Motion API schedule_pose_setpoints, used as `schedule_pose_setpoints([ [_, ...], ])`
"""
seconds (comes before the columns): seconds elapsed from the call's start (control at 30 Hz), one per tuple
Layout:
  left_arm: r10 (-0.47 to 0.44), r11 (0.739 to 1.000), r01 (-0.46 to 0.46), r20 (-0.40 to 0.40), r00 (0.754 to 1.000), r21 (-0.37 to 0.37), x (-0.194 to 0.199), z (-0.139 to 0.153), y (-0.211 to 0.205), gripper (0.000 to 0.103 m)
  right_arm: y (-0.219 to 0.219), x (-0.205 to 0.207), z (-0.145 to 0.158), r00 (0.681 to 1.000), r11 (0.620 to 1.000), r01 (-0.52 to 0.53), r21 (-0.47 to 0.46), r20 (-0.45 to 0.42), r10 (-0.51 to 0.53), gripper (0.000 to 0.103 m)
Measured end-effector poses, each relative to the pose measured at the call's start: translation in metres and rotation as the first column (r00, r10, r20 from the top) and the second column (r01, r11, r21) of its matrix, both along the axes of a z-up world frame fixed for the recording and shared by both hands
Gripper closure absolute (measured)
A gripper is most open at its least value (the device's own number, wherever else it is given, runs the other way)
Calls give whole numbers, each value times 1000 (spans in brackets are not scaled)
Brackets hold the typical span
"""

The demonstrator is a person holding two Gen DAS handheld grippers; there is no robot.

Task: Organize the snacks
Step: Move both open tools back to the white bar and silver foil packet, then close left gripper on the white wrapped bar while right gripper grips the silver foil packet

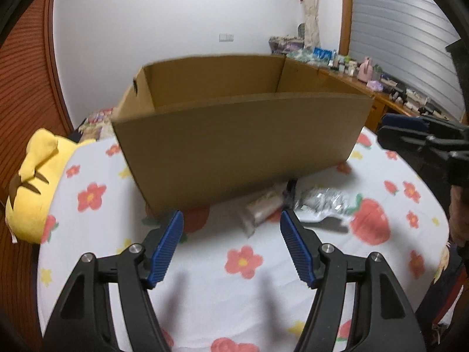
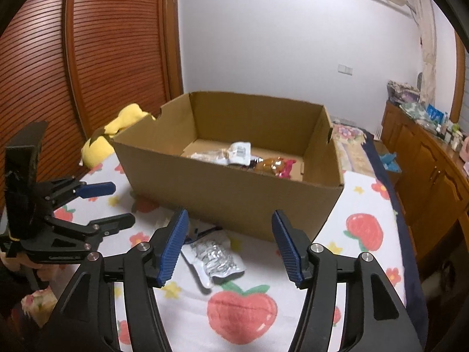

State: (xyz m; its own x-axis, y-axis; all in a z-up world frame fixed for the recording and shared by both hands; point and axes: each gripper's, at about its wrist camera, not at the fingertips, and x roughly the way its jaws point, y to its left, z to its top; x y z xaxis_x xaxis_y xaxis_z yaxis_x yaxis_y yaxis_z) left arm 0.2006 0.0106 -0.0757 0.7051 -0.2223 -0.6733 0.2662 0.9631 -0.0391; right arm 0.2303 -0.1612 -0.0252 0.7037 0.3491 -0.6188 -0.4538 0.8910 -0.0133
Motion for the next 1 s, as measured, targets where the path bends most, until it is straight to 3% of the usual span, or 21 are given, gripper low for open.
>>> schedule_pose_setpoints([
  [0.33, 24, 999, -21, -75, 997, 40, 8, -30, 6, 35, 10, 8, -28, 997, 1000, -17, 7, -78, 18, 41],
  [0.73, 30, 998, -22, -138, 990, 60, 15, -42, 1, 33, 19, 19, -58, 989, 999, -29, -22, -145, 25, 38],
  [0.93, 17, 998, -8, -148, 989, 66, 18, -43, -1, 19, 26, 26, -72, 982, 997, -57, -57, -185, 45, 34],
  [1.0, 30, 997, -19, -159, 987, 70, 19, -44, -1, 8, 29, 28, -78, 980, 994, -67, -81, -195, 50, 34],
])
